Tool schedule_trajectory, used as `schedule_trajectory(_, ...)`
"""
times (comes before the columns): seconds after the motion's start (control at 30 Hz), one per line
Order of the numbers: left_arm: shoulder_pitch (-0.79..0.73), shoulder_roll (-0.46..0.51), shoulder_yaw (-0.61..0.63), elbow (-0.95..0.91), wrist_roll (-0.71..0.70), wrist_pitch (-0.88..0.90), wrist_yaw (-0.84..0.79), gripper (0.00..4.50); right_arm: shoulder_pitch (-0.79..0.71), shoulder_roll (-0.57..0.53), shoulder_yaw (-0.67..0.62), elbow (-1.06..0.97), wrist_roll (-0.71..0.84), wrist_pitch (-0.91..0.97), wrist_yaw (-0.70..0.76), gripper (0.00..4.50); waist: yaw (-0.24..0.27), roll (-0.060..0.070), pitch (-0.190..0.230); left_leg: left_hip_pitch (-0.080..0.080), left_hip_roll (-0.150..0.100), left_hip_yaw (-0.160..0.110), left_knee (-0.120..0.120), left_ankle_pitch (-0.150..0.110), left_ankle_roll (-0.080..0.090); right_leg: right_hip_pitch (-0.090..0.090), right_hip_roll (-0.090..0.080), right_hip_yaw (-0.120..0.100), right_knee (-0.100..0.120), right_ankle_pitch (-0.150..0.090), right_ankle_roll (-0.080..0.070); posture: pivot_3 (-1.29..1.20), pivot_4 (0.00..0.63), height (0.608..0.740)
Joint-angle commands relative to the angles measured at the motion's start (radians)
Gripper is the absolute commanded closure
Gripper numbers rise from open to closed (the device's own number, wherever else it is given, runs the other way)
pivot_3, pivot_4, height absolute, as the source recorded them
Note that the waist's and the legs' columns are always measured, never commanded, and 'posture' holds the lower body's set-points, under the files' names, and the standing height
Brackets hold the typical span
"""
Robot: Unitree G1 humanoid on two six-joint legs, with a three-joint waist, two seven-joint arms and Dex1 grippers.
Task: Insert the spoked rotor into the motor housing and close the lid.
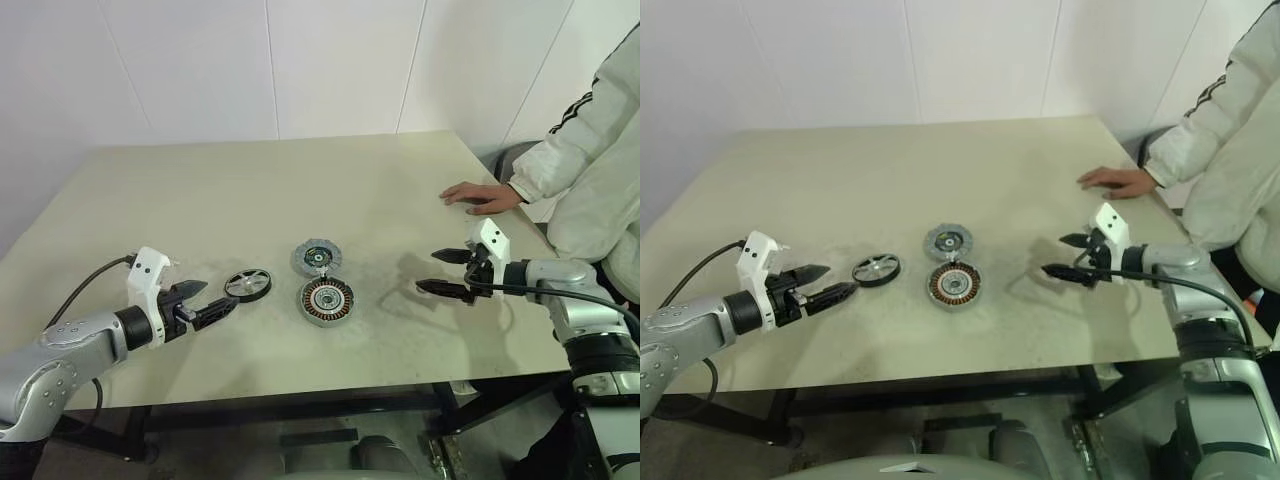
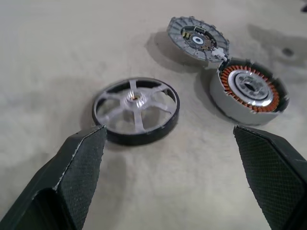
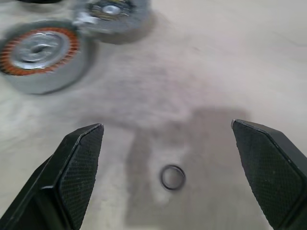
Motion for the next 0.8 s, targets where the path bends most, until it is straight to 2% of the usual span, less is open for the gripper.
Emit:
schedule_trajectory(0.03, -0.003, 0.021, 0.002, -0.013, 0.118, -0.121, -0.091, 0.00, 0.025, 0.022, -0.040, -0.019, -0.005, -0.038, -0.065, 0.03, 0.001, 0.000, 0.000, 0.000, 0.000, 0.000, 0.000, 0.000, 0.000, 0.000, 0.000, 0.000, 0.000, 0.000, 0.000, 0.00, 0.000, 0.740)
schedule_trajectory(0.17, 0.030, -0.005, 0.013, -0.021, 0.186, -0.224, -0.170, 0.00, 0.051, 0.045, -0.041, 0.000, -0.036, -0.101, -0.135, 0.03, 0.000, 0.001, 0.001, 0.000, 0.000, 0.001, 0.000, 0.000, 0.001, 0.000, 0.000, 0.001, 0.000, 0.000, 0.000, 0.00, 0.000, 0.740)
schedule_trajectory(0.47, 0.055, -0.061, 0.022, -0.027, 0.269, -0.341, -0.248, 0.00, 0.089, 0.061, -0.034, 0.008, -0.027, -0.120, -0.116, 0.03, 0.001, 0.001, 0.001, 0.001, 0.001, 0.001, 0.001, 0.000, 0.001, 0.001, 0.000, 0.001, 0.001, 0.000, 0.001, 0.00, 0.000, 0.740)
schedule_trajectory(0.8, 0.064, -0.074, 0.028, -0.023, 0.255, -0.308, -0.311, 0.00, 0.047, 0.091, -0.013, 0.087, -0.050, -0.126, -0.105, 0.03, 0.000, 0.000, 0.001, 0.002, 0.001, 0.001, 0.002, -0.001, 0.001, 0.002, 0.000, 0.001, 0.001, 0.000, 0.001, 0.00, 0.000, 0.740)
